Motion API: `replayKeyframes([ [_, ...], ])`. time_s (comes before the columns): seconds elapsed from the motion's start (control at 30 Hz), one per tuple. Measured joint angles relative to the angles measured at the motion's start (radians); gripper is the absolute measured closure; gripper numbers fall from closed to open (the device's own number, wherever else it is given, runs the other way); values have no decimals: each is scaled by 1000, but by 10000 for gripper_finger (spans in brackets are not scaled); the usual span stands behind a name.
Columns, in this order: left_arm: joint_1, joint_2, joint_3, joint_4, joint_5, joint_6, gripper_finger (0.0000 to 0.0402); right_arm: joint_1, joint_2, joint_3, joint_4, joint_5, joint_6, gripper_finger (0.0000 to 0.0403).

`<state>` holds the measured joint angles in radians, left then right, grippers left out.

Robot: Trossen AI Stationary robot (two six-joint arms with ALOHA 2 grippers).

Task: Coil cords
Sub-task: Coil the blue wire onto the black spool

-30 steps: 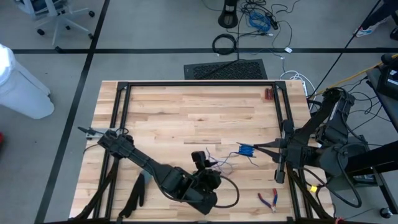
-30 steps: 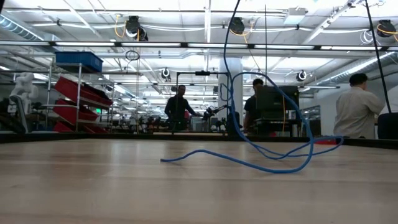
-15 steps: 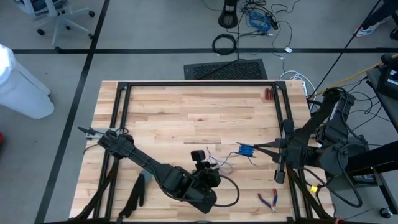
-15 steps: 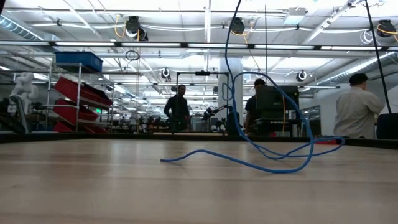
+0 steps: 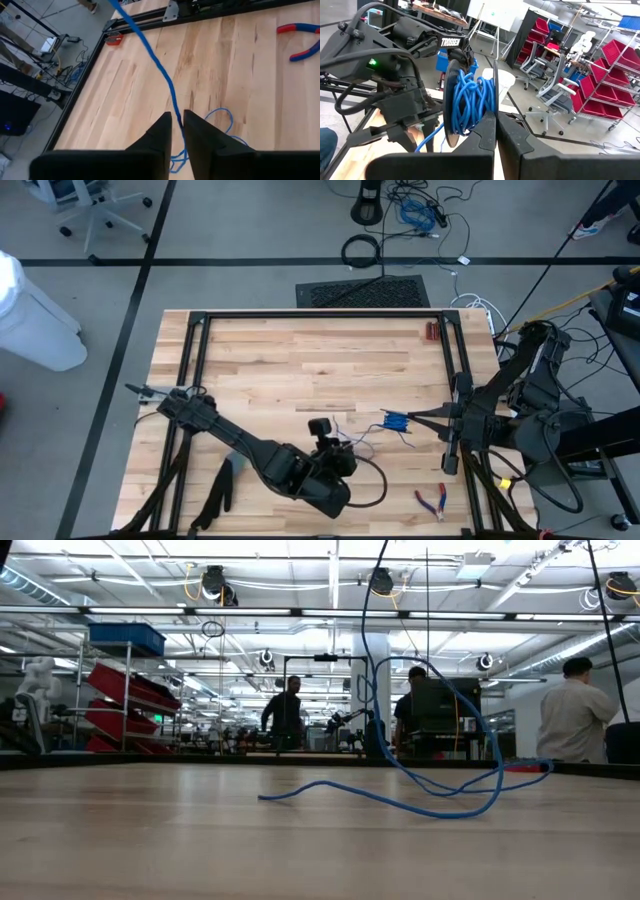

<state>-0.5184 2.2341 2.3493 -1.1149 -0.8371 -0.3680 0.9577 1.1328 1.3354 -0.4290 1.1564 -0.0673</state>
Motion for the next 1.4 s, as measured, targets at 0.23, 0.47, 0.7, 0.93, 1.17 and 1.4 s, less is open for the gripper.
replayKeyframes([
  [0.23,15,3,0,0,-1,3,395,0,0,0,1,0,0,403],
  [0.47,28,3,0,-1,-95,37,399,0,0,0,1,0,12,403],
  [0.7,102,4,0,43,-163,36,400,0,1,0,2,38,61,403],
  [0.93,145,5,0,137,-96,53,401,-1,8,0,9,87,63,403],
  [1.17,139,31,1,314,-47,143,401,-2,13,0,14,241,63,403],
  [1.4,136,55,1,439,33,219,401,-3,17,0,11,302,62,403],
])
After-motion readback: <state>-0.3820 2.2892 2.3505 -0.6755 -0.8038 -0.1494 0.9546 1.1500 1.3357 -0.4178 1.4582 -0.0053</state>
